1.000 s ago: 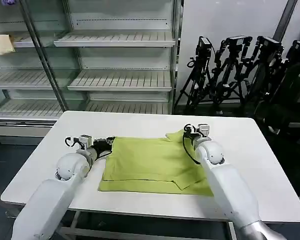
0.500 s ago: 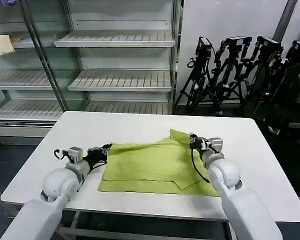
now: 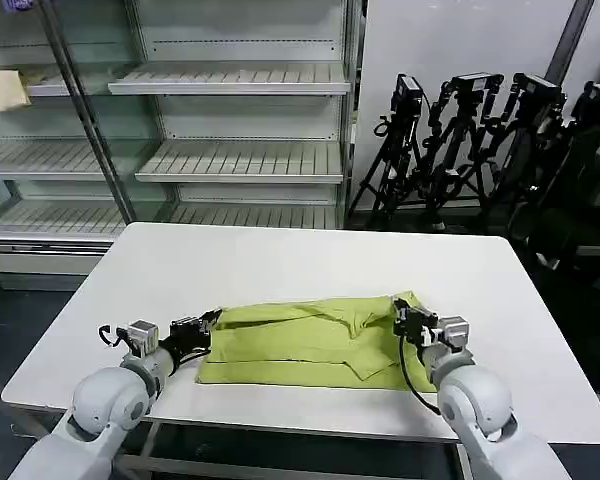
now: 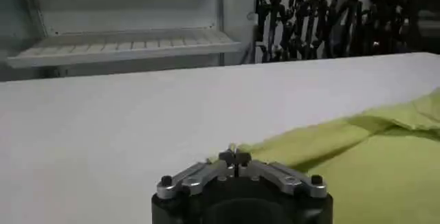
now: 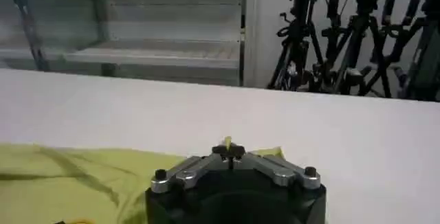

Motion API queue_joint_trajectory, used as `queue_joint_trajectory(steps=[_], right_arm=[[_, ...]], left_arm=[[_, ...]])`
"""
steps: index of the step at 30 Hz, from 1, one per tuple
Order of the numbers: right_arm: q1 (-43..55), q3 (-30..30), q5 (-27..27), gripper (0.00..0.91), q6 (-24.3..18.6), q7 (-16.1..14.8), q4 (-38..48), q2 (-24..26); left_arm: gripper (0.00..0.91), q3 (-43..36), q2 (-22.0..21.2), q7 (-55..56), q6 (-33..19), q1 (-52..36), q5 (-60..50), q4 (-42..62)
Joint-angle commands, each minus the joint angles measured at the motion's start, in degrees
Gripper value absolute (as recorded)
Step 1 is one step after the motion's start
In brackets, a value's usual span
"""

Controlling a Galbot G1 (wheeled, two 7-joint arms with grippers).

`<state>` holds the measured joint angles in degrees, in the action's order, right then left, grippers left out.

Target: Fold and organize the clothes.

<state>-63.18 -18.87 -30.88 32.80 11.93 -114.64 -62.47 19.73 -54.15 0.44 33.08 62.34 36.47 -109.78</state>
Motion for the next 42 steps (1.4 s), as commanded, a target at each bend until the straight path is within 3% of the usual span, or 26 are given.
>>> queue_joint_trajectory(steps=[1,11,12,13,21,26,32,40,41,42], right_arm=[[-5.7,-1.7,1.3,0.000,0.1,0.0,-4.8,0.7],[-9.1,-3.9,2.4,0.000,0.3,0.4,-8.2,0.0],[-9.3,-4.0,2.5,0.705,0.3,0.4,-8.1,0.0],[-9.5,-4.1,2.6,0.907,0.3,0.3,-8.0,0.0],[-11.7,-6.5,3.1,0.907,0.3,-0.9,-8.7,0.3],[-13.8,-9.0,3.4,0.907,0.3,-1.7,-11.1,0.9],[-15.7,-9.3,5.0,0.907,0.0,-2.4,-13.0,0.5],[-16.2,-9.2,6.3,0.907,-0.3,-2.6,-13.1,0.1],[-16.5,-9.2,6.6,0.907,-0.4,-2.7,-13.1,0.0],[-16.5,-9.3,6.7,0.907,-0.5,-2.7,-13.1,0.0]], left_arm=[[0.020,0.9,0.4,0.0,0.0,2.2,-0.3,-1.8],[0.020,1.8,1.0,0.2,0.0,1.4,-0.1,-1.0],[0.766,1.8,1.2,0.1,0.0,1.6,0.0,-1.1],[0.907,1.5,1.3,0.1,0.0,1.9,-0.1,-1.3],[0.907,2.6,1.3,0.4,0.1,5.7,-0.7,-5.5],[0.907,1.4,0.6,11.6,0.1,9.4,6.5,-9.9],[0.907,-3.6,-1.9,30.2,-0.1,7.5,13.9,-7.1],[0.907,-5.8,-3.2,33.4,-1.0,6.1,15.5,-5.6],[0.484,-6.4,-3.3,33.6,-1.0,6.0,15.5,-5.3],[0.484,-6.7,-3.5,33.8,-1.1,5.9,15.5,-5.2]])
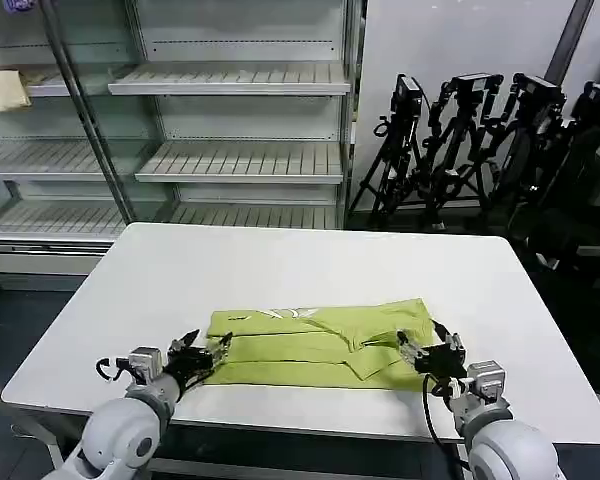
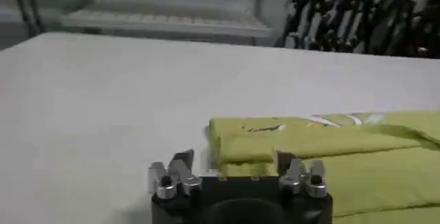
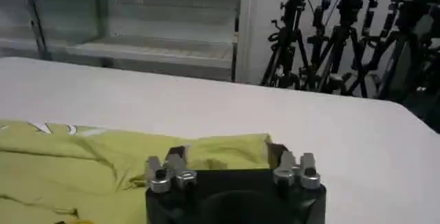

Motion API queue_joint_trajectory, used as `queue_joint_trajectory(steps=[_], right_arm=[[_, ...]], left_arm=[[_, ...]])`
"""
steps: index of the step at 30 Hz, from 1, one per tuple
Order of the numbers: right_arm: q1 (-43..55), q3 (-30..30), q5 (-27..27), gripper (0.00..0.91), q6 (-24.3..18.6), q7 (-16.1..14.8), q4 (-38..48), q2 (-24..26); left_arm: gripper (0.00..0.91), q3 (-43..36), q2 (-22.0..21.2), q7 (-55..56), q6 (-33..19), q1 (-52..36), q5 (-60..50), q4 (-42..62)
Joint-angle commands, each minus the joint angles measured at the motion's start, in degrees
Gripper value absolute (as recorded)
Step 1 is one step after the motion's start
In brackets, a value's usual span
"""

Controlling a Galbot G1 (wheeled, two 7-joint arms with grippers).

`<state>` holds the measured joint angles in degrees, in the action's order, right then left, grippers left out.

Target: Fold and organize the clothes.

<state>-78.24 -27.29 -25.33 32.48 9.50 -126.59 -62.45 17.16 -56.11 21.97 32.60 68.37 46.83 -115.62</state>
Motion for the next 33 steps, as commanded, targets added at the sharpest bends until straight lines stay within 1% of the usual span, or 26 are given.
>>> queue_joint_trajectory(steps=[1,4,18,24,25,26,29,31,32,33], right_arm=[[-1.6,-0.9,1.3,0.907,-0.2,-0.3,-1.1,-0.1],[-2.0,-0.9,1.7,0.907,-0.4,-0.4,-1.0,-0.2],[-2.5,-0.3,3.1,0.907,-0.7,-0.5,-0.7,-0.8],[-3.0,0.0,3.7,0.907,-0.9,-0.6,-0.6,-1.0],[-3.0,0.0,3.7,0.907,-0.9,-0.6,-0.5,-1.0],[-3.0,0.0,3.7,0.907,-0.9,-0.6,-0.5,-0.9],[-2.9,0.1,3.7,0.907,-0.9,-0.6,-0.6,-0.8],[-2.8,0.1,3.7,0.907,-1.0,-0.6,-0.4,-0.8],[-2.8,0.2,3.8,0.907,-1.1,-0.6,-0.4,-0.8],[-2.8,0.3,3.8,0.907,-1.1,-0.6,-0.4,-0.7]], left_arm=[[0.010,-4.5,-1.6,12.6,-0.7,-0.2,5.0,0.9],[0.010,-5.1,-1.9,12.6,-1.6,-0.7,4.7,1.5],[0.020,-7.9,-2.7,12.4,-1.6,-2.4,4.2,0.2],[0.010,-7.2,-2.8,10.3,-2.1,-3.3,0.0,2.5],[0.020,-5.8,-2.1,8.2,-2.0,-3.2,-1.8,2.7],[0.010,-5.0,-1.6,7.6,-2.0,-2.9,-2.9,2.8],[0.010,0.5,0.9,2.7,-1.3,-1.7,-6.8,2.5],[0.010,6.2,2.9,-0.2,0.4,-0.1,-7.6,1.8],[0.010,7.1,3.7,-1.1,0.4,0.4,-8.1,1.7],[0.010,10.1,5.0,-2.2,0.4,1.3,-9.9,1.7]])
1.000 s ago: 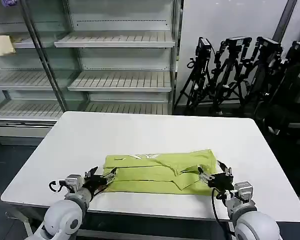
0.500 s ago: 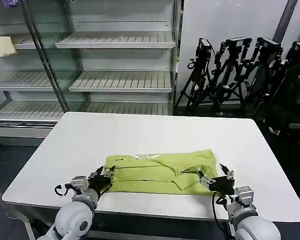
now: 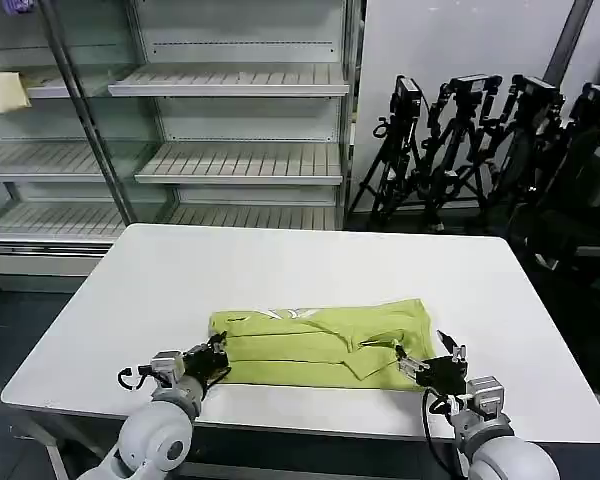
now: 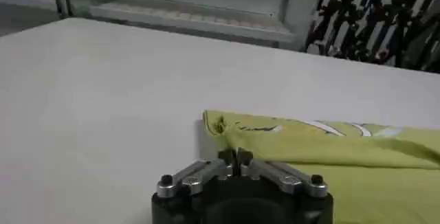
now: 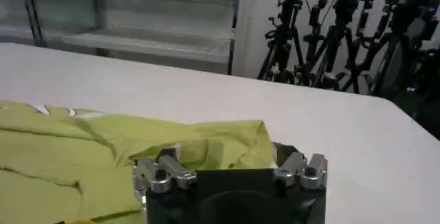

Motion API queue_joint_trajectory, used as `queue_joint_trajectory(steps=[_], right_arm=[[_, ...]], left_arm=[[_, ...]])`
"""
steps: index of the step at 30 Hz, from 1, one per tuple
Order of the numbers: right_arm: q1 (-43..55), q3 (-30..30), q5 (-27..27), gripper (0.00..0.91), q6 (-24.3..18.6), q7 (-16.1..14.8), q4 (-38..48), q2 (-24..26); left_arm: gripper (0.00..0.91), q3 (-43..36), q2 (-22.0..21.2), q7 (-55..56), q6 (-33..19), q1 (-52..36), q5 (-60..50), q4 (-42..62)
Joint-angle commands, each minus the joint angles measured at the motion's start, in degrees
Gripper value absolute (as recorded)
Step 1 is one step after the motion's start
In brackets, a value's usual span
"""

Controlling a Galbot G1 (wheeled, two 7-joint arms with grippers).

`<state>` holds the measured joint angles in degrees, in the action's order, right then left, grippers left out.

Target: Fold and organize the clothes.

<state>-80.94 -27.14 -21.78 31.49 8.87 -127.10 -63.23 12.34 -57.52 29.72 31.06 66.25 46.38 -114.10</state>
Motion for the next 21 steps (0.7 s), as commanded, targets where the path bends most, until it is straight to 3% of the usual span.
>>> queue_joint_trajectory(steps=[1,5,9,17,21], right_arm=[[0.0,0.1,0.2,0.907,-0.2,0.0,0.2,0.1],[0.0,0.1,0.3,0.907,-0.5,-0.3,0.5,0.3],[0.1,0.2,0.5,0.907,-0.9,-0.4,0.9,-0.1],[-0.3,-1.6,0.7,0.907,-1.1,-0.6,0.6,0.0],[-1.5,-2.8,0.8,0.907,-1.1,-0.7,0.0,0.0]], left_arm=[[0.010,18.6,8.0,-12.6,2.0,4.6,-11.0,0.2],[0.000,26.9,13.9,-17.0,2.0,7.3,-12.0,0.6],[0.000,29.3,15.1,-18.5,2.0,6.9,-13.1,-0.6],[0.000,17.8,8.2,-18.3,1.0,3.8,-13.9,-12.8],[0.000,10.3,4.6,-19.8,1.3,3.1,-20.4,-14.6]])
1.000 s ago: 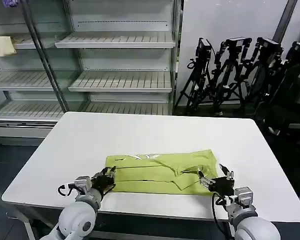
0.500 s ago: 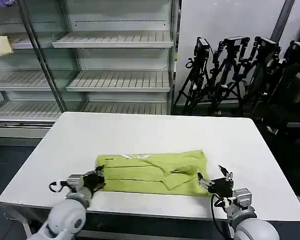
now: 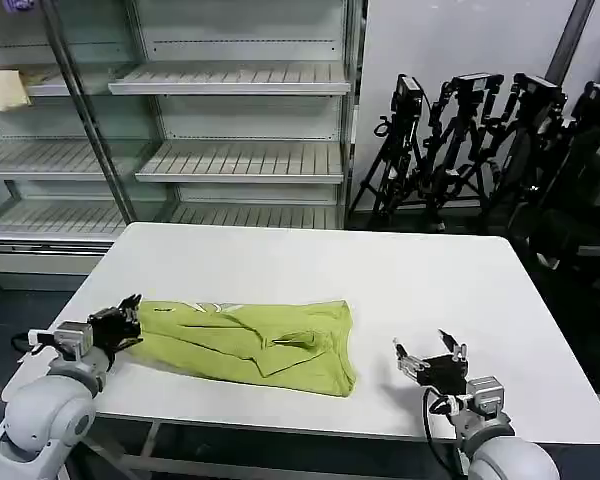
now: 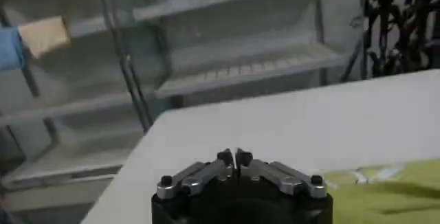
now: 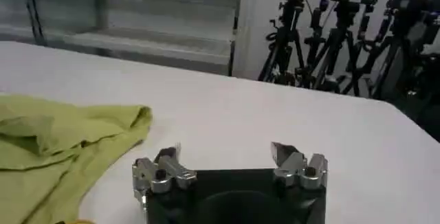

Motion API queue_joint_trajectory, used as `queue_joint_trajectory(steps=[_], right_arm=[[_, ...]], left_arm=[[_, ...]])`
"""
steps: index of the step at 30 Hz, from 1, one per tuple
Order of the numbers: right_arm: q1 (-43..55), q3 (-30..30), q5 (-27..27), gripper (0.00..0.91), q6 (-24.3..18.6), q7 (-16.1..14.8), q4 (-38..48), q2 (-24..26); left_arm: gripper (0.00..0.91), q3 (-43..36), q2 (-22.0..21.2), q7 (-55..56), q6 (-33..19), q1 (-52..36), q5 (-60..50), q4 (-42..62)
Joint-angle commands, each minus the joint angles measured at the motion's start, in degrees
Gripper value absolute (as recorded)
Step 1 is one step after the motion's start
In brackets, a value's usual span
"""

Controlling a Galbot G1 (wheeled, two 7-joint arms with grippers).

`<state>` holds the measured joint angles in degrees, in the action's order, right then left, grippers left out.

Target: Fold and organize the clothes.

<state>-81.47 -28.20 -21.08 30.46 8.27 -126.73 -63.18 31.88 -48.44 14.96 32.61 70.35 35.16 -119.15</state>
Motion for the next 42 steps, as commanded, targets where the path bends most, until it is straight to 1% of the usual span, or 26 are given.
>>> queue_joint_trajectory(steps=[1,4,9,21,22,23,26,30,35,42], right_arm=[[-1.3,-2.1,0.0,0.907,-0.1,-0.1,-0.6,0.0],[-1.7,-2.8,0.0,0.907,-0.2,-0.2,-0.9,0.1],[-1.7,-2.8,0.0,0.907,-0.3,-0.3,-0.6,0.0],[-1.3,-2.9,0.1,0.907,-0.8,-0.8,0.2,-0.1],[-1.3,-2.9,0.0,0.907,-0.8,-0.8,0.2,0.0],[-1.4,-3.0,0.0,0.907,-0.8,-0.9,0.2,0.0],[-1.5,-3.2,0.0,0.907,-0.9,-0.9,0.2,0.0],[-1.3,-3.3,0.0,0.907,-0.9,-0.9,0.2,0.2],[-1.2,-3.3,0.0,0.907,-0.9,-1.0,0.2,0.1],[-1.2,-3.2,0.0,0.907,-0.9,-1.0,0.2,-0.1]], left_arm=[[0.000,-9.8,-4.9,-5.7,-0.3,-1.1,-10.8,-8.6],[0.010,-9.5,-5.3,-6.0,-0.3,-1.1,-11.1,-5.6],[0.010,-6.3,-4.0,-6.2,-0.6,-1.1,-10.8,0.2],[0.020,-1.4,-2.0,-5.6,-0.4,-0.9,-11.2,9.0],[0.312,-1.2,-2.0,-5.4,-0.4,-1.1,-11.0,9.7],[0.907,-1.2,-1.9,-5.2,-0.4,-1.2,-10.6,10.4],[0.907,-1.2,-1.9,-4.2,0.4,-1.3,-5.1,11.3],[0.907,-1.3,-2.1,-3.6,0.4,-2.0,-6.1,12.5],[0.907,-1.2,-1.7,-3.6,0.4,-2.1,-4.8,12.0],[0.907,-1.2,-1.7,-3.5,0.5,-2.6,1.1,13.0]])
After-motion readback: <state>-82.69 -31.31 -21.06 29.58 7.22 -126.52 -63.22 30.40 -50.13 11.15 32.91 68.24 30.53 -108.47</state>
